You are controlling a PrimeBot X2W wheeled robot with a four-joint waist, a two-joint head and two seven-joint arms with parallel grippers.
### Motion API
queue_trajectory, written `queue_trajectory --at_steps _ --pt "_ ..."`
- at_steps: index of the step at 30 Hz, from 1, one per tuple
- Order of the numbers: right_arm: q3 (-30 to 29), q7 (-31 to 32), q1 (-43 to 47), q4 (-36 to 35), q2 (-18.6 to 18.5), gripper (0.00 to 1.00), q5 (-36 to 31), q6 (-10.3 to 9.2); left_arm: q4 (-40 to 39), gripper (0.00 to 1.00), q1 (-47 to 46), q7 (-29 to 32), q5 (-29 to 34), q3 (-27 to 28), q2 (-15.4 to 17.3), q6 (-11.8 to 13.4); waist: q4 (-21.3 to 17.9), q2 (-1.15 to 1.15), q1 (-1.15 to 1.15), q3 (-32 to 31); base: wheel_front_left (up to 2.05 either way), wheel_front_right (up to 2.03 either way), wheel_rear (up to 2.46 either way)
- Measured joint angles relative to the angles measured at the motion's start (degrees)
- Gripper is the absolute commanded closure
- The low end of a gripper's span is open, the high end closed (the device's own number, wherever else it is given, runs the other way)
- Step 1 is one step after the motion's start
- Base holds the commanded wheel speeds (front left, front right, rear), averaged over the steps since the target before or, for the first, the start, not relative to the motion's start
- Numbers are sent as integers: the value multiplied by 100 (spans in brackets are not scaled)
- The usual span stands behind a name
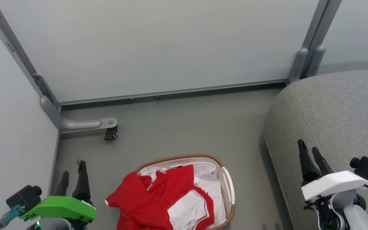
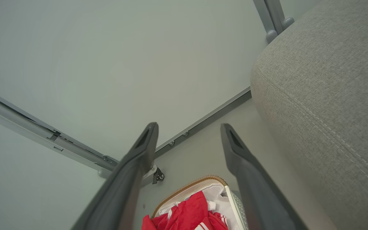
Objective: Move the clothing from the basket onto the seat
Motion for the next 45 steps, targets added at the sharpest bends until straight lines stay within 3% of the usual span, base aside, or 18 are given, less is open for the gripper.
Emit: queue_trajectory --at_steps 12,45 --pt "64 -227 -24 45 -14 0 -1000 0 107 0 -12 -226 955 -70 46 63 -57 0 0 15 0 0 0" --pt "334 -669 -283 73 -23 0 -2862 1 35 0 -164 -661 2777 -259 107 153 -26 0 0 47 0 0 0"
